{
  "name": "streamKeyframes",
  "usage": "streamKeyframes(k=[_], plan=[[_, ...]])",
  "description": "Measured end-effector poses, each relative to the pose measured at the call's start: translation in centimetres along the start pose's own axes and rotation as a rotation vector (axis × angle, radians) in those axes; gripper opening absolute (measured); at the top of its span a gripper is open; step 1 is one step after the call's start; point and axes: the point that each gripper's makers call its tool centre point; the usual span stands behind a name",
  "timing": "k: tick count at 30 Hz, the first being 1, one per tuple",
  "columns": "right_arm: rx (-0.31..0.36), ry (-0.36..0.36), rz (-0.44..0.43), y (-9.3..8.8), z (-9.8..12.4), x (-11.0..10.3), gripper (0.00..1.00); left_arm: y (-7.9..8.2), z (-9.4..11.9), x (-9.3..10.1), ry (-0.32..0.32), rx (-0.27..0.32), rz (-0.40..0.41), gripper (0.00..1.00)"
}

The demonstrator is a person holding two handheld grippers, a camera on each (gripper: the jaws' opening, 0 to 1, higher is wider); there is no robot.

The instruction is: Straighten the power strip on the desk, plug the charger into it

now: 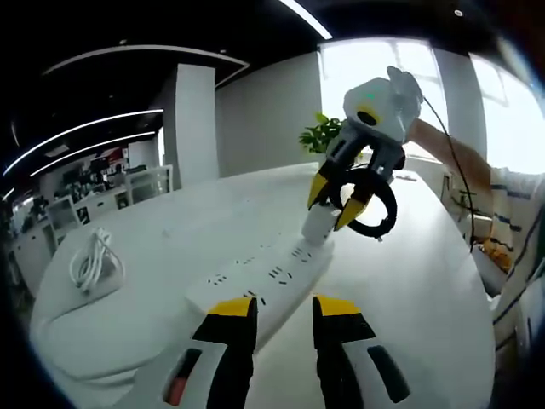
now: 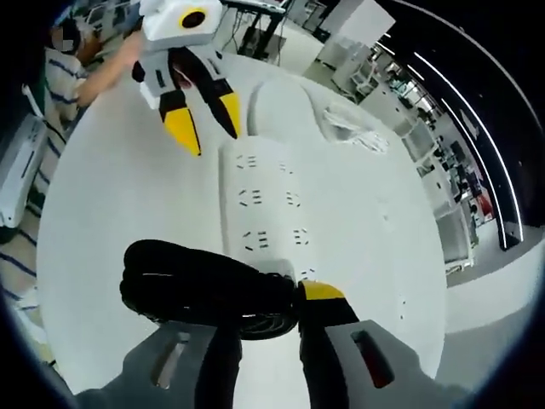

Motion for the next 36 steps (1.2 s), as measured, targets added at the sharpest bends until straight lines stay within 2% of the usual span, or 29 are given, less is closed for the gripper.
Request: streamKeyframes(k=[6, 11, 16, 27, 30, 36], plan=[[0.012, -0.003, 0.016, -0.1, 0.0, 0.0, 0.23, -0.2, -0.1, 0.1, -0.001, -0.007, -0.002, 0.26], [-0.044, 0.046, -0.018, -0.4, -0.2, 0.2, 0.23, -0.4, -0.2, 0.1, 0.001, -0.011, 0.0, 0.26], [-0.068, 0.091, -0.036, -0.5, -0.3, 0.3, 0.23, -0.3, -0.1, 0.2, -0.001, -0.009, -0.001, 0.26], [-0.224, 0.231, -0.098, -0.7, -0.8, 0.5, 0.23, -0.6, -0.3, 0.3, -0.004, -0.02, 0.0, 0.26], [-0.245, 0.238, -0.088, -0.7, -1.1, 0.3, 0.23, -0.6, -0.4, 0.3, -0.005, -0.021, 0.002, 0.26], [-0.331, 0.248, -0.06, -1.0, -1.3, -0.5, 0.23, -0.7, -0.4, 0.2, -0.007, -0.026, 0.005, 0.26]])
Point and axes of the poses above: the point that each gripper's makers call its tool centre point, and the gripper's own axes: z roughly backward along the fingers, x roughly to its right, y roughly out of its top
